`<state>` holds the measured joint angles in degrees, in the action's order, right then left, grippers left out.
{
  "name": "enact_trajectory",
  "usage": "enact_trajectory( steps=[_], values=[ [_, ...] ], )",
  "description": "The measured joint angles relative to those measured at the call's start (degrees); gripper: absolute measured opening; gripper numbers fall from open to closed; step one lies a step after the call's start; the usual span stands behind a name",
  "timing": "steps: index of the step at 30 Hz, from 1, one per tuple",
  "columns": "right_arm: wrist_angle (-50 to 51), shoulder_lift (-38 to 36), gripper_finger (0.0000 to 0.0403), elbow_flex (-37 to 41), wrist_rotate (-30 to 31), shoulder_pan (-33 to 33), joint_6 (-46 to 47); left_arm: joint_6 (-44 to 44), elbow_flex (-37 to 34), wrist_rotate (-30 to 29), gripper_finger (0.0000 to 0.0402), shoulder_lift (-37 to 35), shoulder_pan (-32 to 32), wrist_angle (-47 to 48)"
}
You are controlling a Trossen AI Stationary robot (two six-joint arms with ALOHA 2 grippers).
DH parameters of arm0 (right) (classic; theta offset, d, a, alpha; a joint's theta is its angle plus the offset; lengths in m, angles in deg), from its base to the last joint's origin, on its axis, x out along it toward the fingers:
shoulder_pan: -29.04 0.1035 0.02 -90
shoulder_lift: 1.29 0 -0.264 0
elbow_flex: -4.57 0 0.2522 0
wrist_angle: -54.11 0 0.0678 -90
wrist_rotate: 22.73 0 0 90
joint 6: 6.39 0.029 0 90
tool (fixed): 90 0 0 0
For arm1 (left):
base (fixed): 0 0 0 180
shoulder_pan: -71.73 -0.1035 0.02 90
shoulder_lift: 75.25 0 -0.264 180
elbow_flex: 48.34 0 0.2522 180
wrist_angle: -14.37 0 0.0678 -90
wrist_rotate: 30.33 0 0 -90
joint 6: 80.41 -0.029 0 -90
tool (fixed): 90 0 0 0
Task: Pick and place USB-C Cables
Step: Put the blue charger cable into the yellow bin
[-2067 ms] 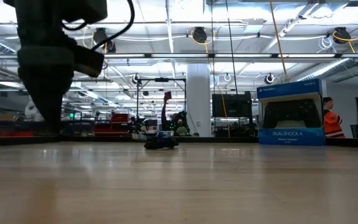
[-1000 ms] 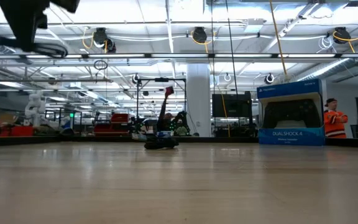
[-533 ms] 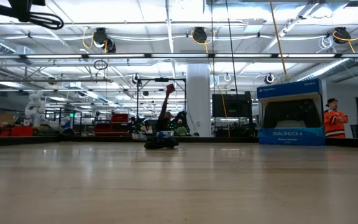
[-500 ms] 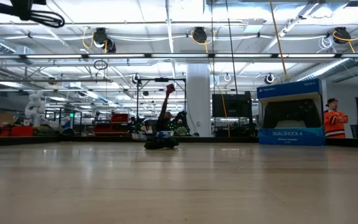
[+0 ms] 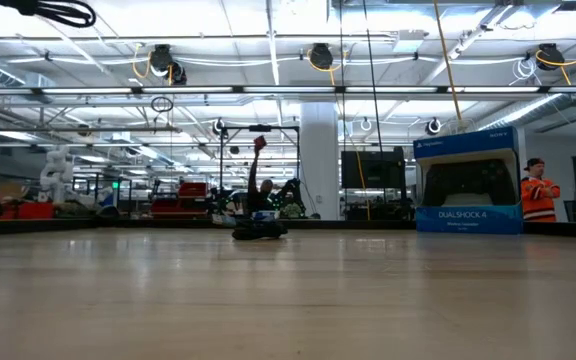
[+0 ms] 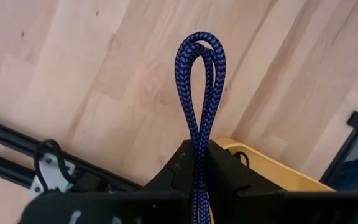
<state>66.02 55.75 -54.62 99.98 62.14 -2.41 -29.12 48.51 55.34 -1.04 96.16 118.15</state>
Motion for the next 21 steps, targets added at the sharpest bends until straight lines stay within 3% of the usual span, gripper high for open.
enact_trajectory(
  steps=[11,21],
  values=[
    [-0.22,0.00,0.0000,0.00,0.05,0.00,0.87,21.74,-0.73,-0.88,0.0022,0.02,14.26,-0.17],
    [-6.92,0.00,0.0000,0.02,0.20,-0.13,-6.79,46.64,-5.46,0.03,0.0022,0.12,26.36,-1.24]
  ],
)
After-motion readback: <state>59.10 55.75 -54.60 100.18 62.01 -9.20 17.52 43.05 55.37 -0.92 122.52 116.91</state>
